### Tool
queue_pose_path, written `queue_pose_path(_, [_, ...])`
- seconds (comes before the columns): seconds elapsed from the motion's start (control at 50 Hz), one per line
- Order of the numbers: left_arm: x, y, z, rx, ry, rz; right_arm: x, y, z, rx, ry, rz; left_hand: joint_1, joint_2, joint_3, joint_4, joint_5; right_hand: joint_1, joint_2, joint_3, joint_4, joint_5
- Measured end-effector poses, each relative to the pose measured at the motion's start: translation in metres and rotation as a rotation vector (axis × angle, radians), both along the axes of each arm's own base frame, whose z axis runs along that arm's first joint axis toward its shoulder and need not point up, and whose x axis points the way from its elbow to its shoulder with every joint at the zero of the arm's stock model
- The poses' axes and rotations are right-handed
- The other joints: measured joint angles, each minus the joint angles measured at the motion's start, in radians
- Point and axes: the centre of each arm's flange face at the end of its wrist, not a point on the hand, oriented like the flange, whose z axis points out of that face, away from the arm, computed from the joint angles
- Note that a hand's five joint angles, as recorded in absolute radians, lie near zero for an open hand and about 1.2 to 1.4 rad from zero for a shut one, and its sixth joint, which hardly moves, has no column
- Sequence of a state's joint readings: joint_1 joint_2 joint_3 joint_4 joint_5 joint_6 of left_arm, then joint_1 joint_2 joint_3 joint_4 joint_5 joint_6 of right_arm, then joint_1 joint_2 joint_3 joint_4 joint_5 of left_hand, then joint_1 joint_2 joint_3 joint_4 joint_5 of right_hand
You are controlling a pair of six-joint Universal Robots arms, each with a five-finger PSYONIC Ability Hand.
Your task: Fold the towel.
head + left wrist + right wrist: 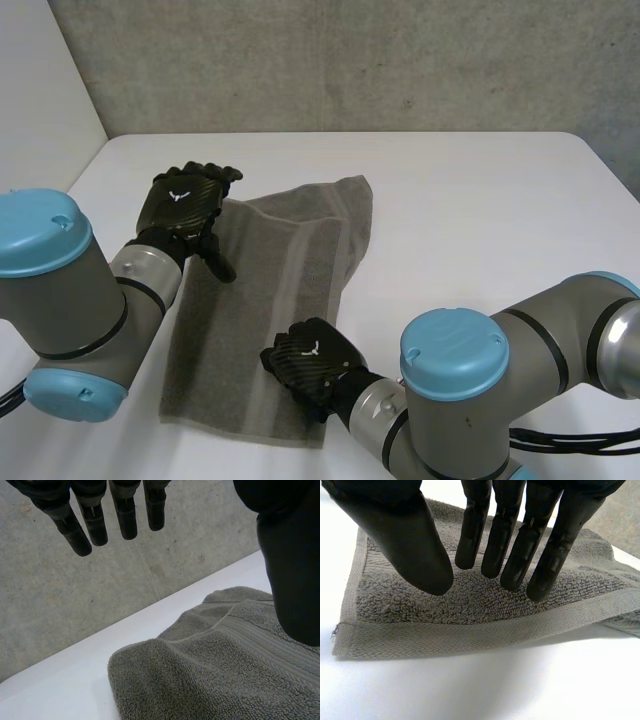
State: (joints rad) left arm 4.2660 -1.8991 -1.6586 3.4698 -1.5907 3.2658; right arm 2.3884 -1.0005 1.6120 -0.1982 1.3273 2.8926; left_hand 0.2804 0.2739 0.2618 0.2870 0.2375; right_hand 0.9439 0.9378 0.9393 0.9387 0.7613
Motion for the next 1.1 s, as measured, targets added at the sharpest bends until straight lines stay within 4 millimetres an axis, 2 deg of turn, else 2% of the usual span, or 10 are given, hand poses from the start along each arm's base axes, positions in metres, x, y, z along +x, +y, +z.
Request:
queue_pose_path(0.04, [0.0, 0.0, 0.0, 0.0, 0.0, 0.0, 0.0, 0.0, 0.0, 0.0, 0.0, 0.0, 0.0, 0.0, 0.0, 0.0, 0.0, -0.039, -0.036, -0.034, -0.034, -0.035])
queue_pose_path(0.14, [0.0, 0.0, 0.0, 0.001, -0.001, 0.0, -0.001, 0.001, 0.001, 0.004, 0.002, 0.007, 0.0, 0.0, 0.0, 0.0, 0.0, -0.624, -0.623, -0.617, -0.617, -0.642])
queue_pose_path(0.2, [0.0, 0.0, -0.001, 0.002, -0.001, 0.0, -0.002, 0.003, 0.004, 0.008, 0.001, 0.016, 0.0, 0.0, 0.0, 0.0, 0.0, -0.704, -0.69, -0.695, -0.684, -0.732])
queue_pose_path(0.34, [0.0, 0.0, -0.001, 0.004, -0.002, -0.001, -0.007, 0.011, 0.011, 0.0, 0.005, 0.048, 0.0, 0.0, 0.0, 0.0, 0.0, -0.713, -0.69, -0.696, -0.684, -0.74])
queue_pose_path(0.56, [0.0, 0.0, -0.001, 0.004, -0.002, -0.002, -0.014, 0.011, -0.001, -0.034, 0.076, 0.064, 0.0, 0.0, 0.0, 0.0, 0.0, -0.713, -0.69, -0.696, -0.684, -0.74])
queue_pose_path(0.76, [0.0, 0.001, -0.002, 0.008, -0.003, -0.005, -0.01, 0.01, -0.011, -0.027, 0.084, 0.07, 0.0, 0.0, 0.0, 0.0, 0.0, -0.713, -0.69, -0.696, -0.684, -0.751])
queue_pose_path(0.94, [0.0, 0.001, -0.003, 0.007, -0.003, -0.006, -0.006, 0.009, -0.007, -0.03, 0.059, 0.071, 0.0, 0.0, 0.0, 0.0, 0.0, -0.711, -0.69, -0.696, -0.684, -0.744])
queue_pose_path(1.1, [0.0, 0.001, -0.004, 0.01, -0.004, -0.005, -0.002, 0.007, -0.006, -0.026, 0.027, 0.061, 0.0, 0.0, 0.0, 0.0, 0.0, -0.638, -0.641, -0.64, -0.641, -0.619])
